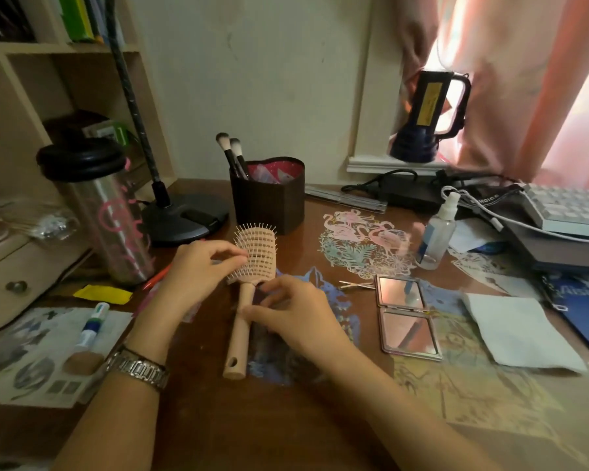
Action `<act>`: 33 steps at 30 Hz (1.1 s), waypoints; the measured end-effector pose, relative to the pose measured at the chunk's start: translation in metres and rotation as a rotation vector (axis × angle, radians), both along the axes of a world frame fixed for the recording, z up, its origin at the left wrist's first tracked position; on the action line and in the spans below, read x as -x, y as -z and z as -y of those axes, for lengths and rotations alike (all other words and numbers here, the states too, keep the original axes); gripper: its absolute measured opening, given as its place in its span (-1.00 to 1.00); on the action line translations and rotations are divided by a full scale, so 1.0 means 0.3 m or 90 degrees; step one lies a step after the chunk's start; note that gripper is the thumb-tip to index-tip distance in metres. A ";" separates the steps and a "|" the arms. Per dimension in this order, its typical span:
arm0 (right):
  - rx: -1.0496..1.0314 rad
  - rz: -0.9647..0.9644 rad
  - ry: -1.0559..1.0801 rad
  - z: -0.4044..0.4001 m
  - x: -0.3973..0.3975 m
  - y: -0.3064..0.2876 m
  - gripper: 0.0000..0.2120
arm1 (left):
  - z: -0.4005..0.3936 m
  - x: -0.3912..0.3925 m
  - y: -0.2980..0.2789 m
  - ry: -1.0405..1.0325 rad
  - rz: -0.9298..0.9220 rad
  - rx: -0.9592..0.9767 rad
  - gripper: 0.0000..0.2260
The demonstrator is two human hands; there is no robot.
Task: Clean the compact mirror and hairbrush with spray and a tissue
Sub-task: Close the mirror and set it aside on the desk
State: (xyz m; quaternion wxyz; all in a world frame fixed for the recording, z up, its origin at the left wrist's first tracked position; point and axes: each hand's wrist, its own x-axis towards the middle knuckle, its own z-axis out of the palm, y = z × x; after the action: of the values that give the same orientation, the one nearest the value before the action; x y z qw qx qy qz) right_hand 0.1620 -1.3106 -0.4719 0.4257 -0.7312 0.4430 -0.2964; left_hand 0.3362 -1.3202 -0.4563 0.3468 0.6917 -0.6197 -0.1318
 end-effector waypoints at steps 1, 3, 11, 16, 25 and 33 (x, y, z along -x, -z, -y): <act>0.013 -0.011 -0.002 0.003 0.035 -0.020 -0.63 | -0.005 0.007 -0.006 -0.011 -0.008 0.020 -0.84; 0.049 -0.038 0.011 0.012 0.126 -0.065 -0.66 | -0.012 0.029 -0.033 -0.020 -0.022 0.053 -0.82; 0.154 -0.142 0.172 0.024 0.508 -0.154 -0.59 | 0.053 0.259 -0.198 0.135 0.110 -0.020 -0.80; 0.186 -0.268 0.235 -0.026 0.623 -0.072 -0.41 | 0.143 0.456 -0.153 0.233 0.218 -0.103 -0.74; 0.224 -0.423 0.151 -0.048 0.671 0.028 -0.30 | 0.271 0.576 -0.015 0.282 0.301 -0.183 -0.78; 0.251 -0.398 0.123 -0.042 0.669 0.035 -0.39 | 0.280 0.578 0.006 0.272 0.289 -0.158 -0.80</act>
State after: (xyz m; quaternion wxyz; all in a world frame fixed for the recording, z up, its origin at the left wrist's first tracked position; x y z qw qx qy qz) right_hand -0.0387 -1.2980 -0.4823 0.0916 -0.8091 0.5528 -0.1773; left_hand 0.1627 -1.4041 -0.4583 0.0773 0.5951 -0.7911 -0.1186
